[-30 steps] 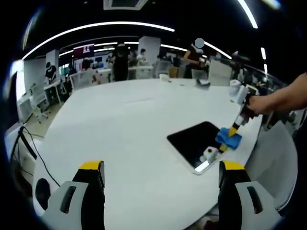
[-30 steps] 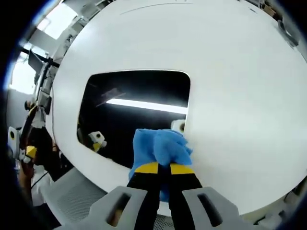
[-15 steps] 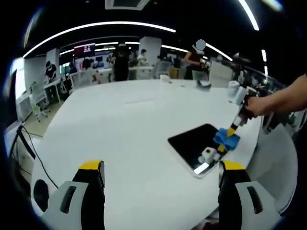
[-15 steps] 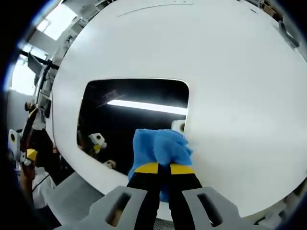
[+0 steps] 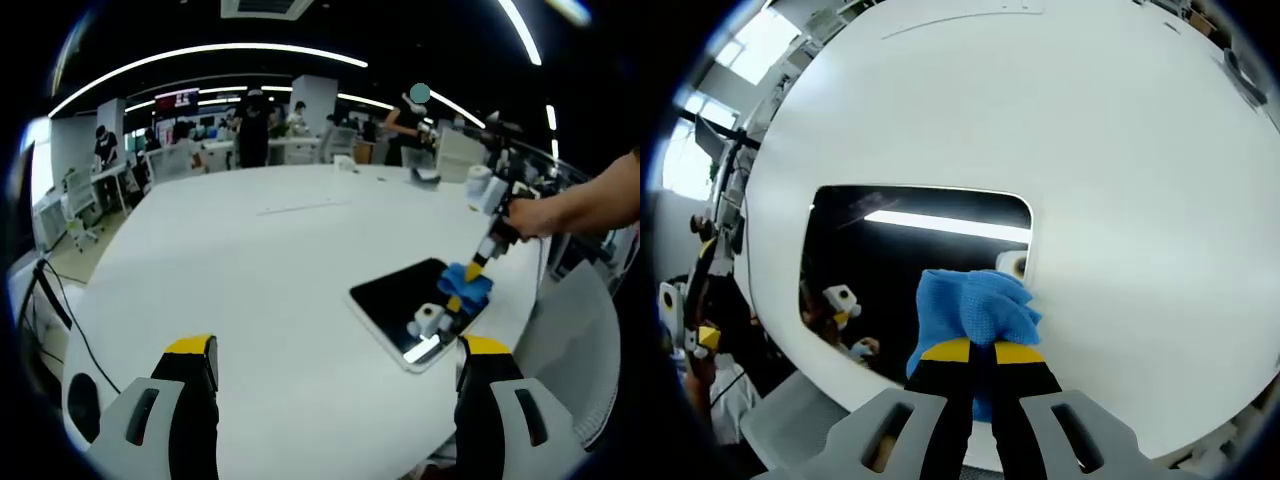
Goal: Wipe the mirror surface with the cleaning cloth until all visible marks leave the cleaned area.
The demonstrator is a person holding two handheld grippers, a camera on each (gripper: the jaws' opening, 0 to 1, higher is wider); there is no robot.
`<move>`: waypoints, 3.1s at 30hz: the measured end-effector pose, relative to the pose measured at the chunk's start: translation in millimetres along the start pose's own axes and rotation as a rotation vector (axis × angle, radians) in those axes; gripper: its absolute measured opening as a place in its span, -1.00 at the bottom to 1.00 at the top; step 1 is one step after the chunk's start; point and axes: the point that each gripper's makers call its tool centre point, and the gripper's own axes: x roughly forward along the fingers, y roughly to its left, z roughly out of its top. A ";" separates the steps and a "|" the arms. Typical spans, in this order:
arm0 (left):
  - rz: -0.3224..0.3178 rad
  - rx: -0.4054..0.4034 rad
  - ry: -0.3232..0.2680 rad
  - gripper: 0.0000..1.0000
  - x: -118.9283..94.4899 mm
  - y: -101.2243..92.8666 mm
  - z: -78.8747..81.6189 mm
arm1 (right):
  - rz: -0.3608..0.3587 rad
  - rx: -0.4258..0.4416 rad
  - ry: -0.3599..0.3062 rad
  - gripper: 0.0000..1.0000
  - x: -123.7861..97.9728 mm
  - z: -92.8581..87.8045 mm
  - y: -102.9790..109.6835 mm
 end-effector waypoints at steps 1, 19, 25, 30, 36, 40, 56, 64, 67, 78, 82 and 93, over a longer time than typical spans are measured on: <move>-0.001 0.000 -0.001 0.99 0.5 0.2 0.5 | 0.000 0.002 0.000 -1.00 0.8 3.2 -1.0; 0.006 -0.004 0.005 0.99 0.2 -0.4 2.9 | -0.010 0.002 -0.011 -1.00 2.3 37.3 -11.3; 0.011 -0.011 0.012 0.99 -0.6 0.0 -0.2 | -0.012 -0.001 -0.012 -1.00 0.2 43.8 -12.1; 0.016 -0.014 0.016 0.99 -2.1 -1.0 -0.8 | -0.017 -0.008 -0.013 -1.00 -0.4 49.4 -13.1; 0.014 -0.010 0.017 0.99 -0.5 1.9 -1.4 | -0.018 -0.013 -0.012 -1.00 -0.3 54.2 -14.2; 0.001 0.010 0.016 0.99 0.9 0.2 0.7 | -0.018 -0.014 -0.010 -1.00 1.6 59.0 -16.2; 0.002 0.020 0.007 0.99 6.2 1.8 8.5 | -0.019 0.001 -0.026 -1.00 0.7 68.0 -17.9; -0.001 0.017 0.004 0.99 8.0 -0.3 10.2 | -0.014 -0.003 -0.025 -1.00 -1.8 66.2 -16.3; -0.003 0.017 0.001 0.99 9.0 -0.8 11.4 | -0.017 -0.011 -0.034 -1.00 -2.3 67.0 -17.4; -0.002 0.020 -0.008 0.99 8.9 -1.1 14.7 | -0.016 -0.001 -0.064 -0.99 -22.8 64.6 -25.6; -0.009 0.023 -0.010 0.99 9.2 -4.8 16.1 | -0.014 0.004 -0.086 -0.99 -34.4 66.4 -31.7; -0.024 0.034 -0.019 0.99 13.5 -12.3 21.5 | -0.031 0.027 -0.122 -0.99 -58.6 58.1 -58.9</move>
